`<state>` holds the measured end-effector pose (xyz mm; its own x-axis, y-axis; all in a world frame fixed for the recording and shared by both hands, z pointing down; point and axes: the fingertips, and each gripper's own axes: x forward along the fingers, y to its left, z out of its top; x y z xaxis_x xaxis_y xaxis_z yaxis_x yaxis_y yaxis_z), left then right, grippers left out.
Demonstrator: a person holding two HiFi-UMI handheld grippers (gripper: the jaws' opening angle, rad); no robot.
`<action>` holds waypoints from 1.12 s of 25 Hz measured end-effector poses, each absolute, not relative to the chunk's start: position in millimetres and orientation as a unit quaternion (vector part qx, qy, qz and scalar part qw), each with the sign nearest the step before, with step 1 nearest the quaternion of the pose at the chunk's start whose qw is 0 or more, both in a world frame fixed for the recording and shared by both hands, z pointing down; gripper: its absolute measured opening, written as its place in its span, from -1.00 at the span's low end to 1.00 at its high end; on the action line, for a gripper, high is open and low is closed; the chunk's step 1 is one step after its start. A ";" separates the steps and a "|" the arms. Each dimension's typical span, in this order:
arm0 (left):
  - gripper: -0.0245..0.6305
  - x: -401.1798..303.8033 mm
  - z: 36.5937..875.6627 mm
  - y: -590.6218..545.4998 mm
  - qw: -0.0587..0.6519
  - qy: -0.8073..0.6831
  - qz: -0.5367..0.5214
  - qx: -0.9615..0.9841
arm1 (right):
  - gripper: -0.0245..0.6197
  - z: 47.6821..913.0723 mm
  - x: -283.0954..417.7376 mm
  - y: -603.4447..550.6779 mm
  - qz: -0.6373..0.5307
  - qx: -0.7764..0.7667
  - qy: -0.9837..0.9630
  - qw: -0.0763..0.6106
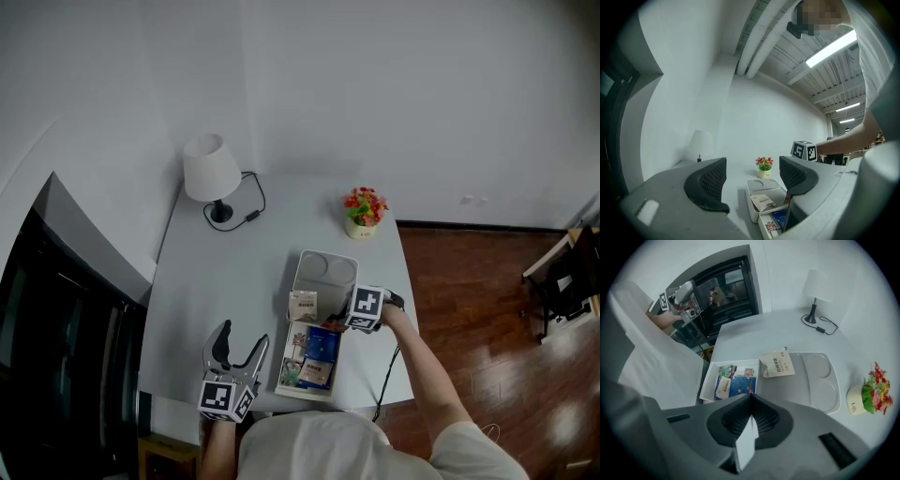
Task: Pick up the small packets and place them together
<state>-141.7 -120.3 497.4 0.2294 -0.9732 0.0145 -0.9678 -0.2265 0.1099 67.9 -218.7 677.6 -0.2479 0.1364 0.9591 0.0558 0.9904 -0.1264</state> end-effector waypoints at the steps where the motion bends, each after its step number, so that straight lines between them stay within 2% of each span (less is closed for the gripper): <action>1: 0.13 -143.6 497.3 -120.4 0.047 -0.623 -0.027 0.781 | -0.91 682.3 67.7 -223.2 0.029 -0.062 -0.783 0.619; 7: 0.13 -153.8 504.1 -117.1 0.058 -0.638 -0.022 0.768 | -0.91 713.9 66.6 -246.9 0.007 -0.061 -0.748 0.661; 11: 0.13 -159.3 503.9 -115.2 0.059 -0.644 -0.021 0.763 | -0.83 731.1 62.2 -265.0 -0.047 -0.036 -0.734 0.676; 19: 0.13 -158.5 506.9 -116.1 0.054 -0.641 -0.007 0.765 | -0.75 738.9 57.6 -283.5 -0.074 0.011 -0.745 0.663; 20: 0.13 -158.7 506.7 -116.3 0.055 -0.641 -0.009 0.765 | -0.54 740.4 57.0 -283.9 -0.072 0.015 -0.748 0.659; 21: 0.13 -158.6 506.2 -116.8 0.056 -0.641 -0.010 0.766 | 0.05 741.0 55.9 -284.4 -0.070 0.019 -0.752 0.655; 22: 0.13 -158.0 505.5 -117.5 0.055 -0.640 -0.010 0.767 | 0.40 740.3 54.4 -285.5 -0.068 0.024 -0.757 0.649; 28: 0.13 -154.1 503.9 -117.9 0.053 -0.634 -0.014 0.771 | 0.40 704.7 48.2 -299.5 -0.107 0.117 -0.803 0.575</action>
<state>-154.1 -117.9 503.9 0.1950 -0.9797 0.0457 -0.9769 -0.1898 0.0982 48.2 -299.5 704.7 -0.3114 -0.3106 0.8981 -0.0650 0.9498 0.3060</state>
